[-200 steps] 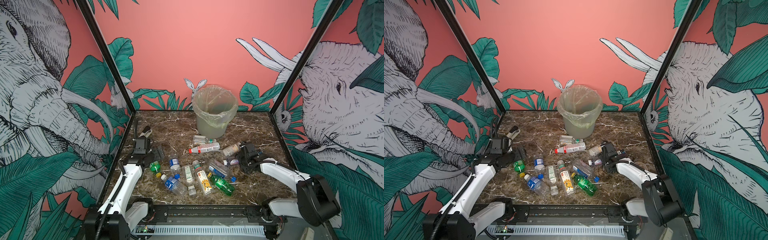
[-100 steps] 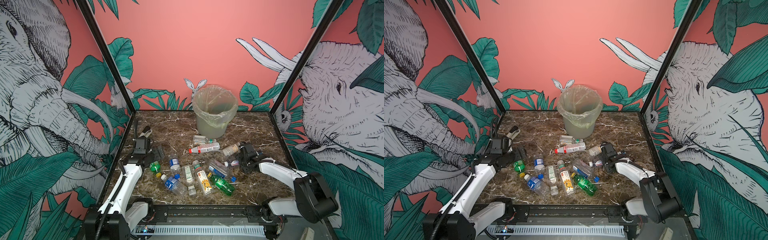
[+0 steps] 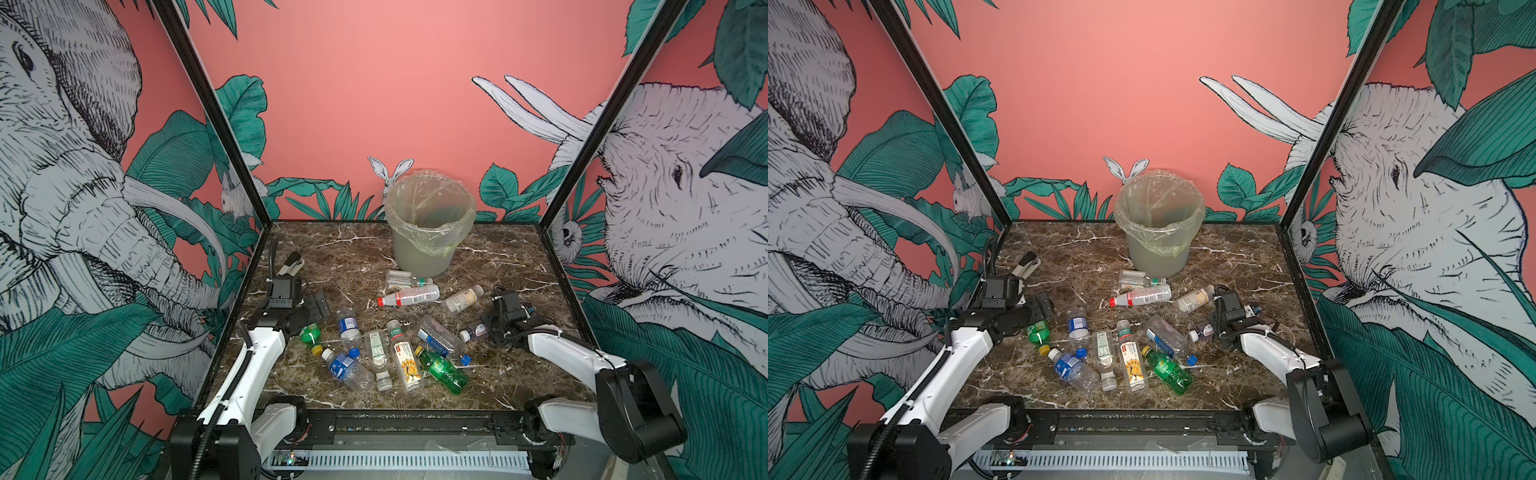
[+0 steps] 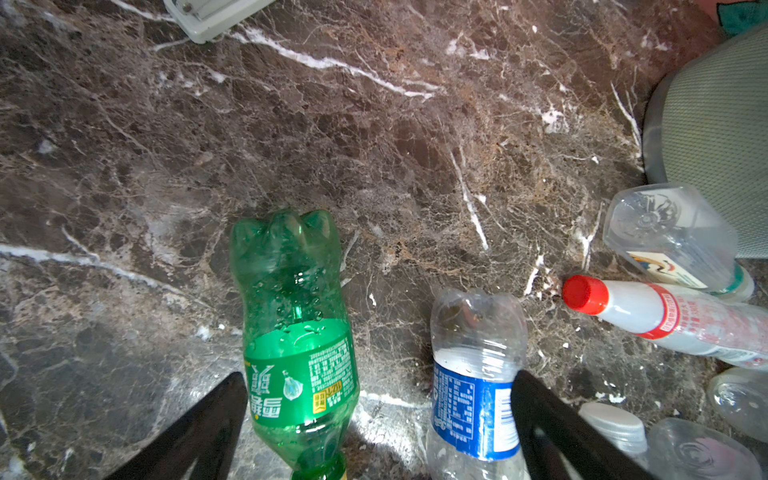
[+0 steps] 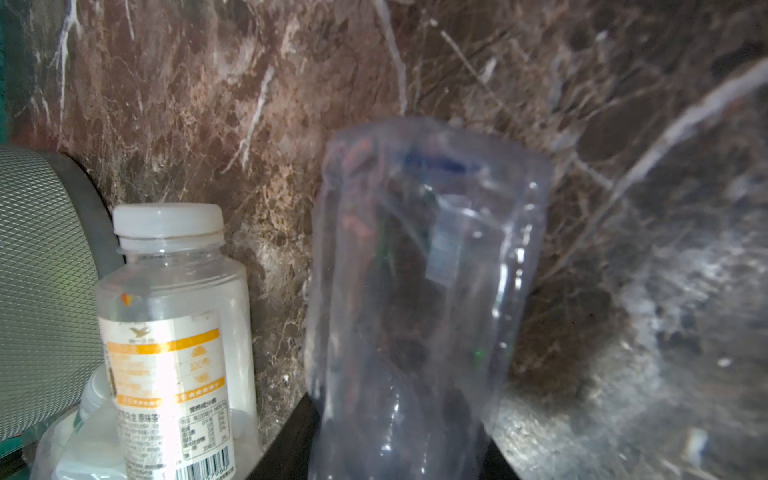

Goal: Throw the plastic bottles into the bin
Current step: 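Lift the clear bottle with the right gripper toward the bin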

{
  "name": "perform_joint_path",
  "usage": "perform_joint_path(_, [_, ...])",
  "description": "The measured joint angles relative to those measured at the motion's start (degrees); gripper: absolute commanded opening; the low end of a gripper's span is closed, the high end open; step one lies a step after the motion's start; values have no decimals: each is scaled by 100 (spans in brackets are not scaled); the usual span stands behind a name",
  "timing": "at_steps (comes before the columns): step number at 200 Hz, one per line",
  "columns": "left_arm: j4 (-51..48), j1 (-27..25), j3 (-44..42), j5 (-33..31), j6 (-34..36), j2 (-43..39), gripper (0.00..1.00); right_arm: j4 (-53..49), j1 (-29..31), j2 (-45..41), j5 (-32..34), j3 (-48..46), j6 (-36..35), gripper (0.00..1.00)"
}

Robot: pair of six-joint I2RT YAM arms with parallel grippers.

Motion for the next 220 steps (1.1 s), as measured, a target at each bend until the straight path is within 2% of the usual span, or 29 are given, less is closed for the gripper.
perform_joint_path(56, [-22,2,0,11,-15,-4,99,-37,-306,-651,-348,-28,-435,44])
perform_joint_path(118, [-17,2,0,96,-74,-7,99,-533,-417,-1502,-575,254,-1130,44])
perform_joint_path(147, [-17,2,0,118,-144,-7,99,-590,-459,-1473,-925,612,-1622,46])
perform_joint_path(185, [-17,0,0,151,-219,-9,99,-634,-610,-1145,-1714,1069,-2350,44])
perform_joint_path(220, [-20,0,0,184,-236,-31,99,-428,-627,-1027,-2361,1102,-2616,46])
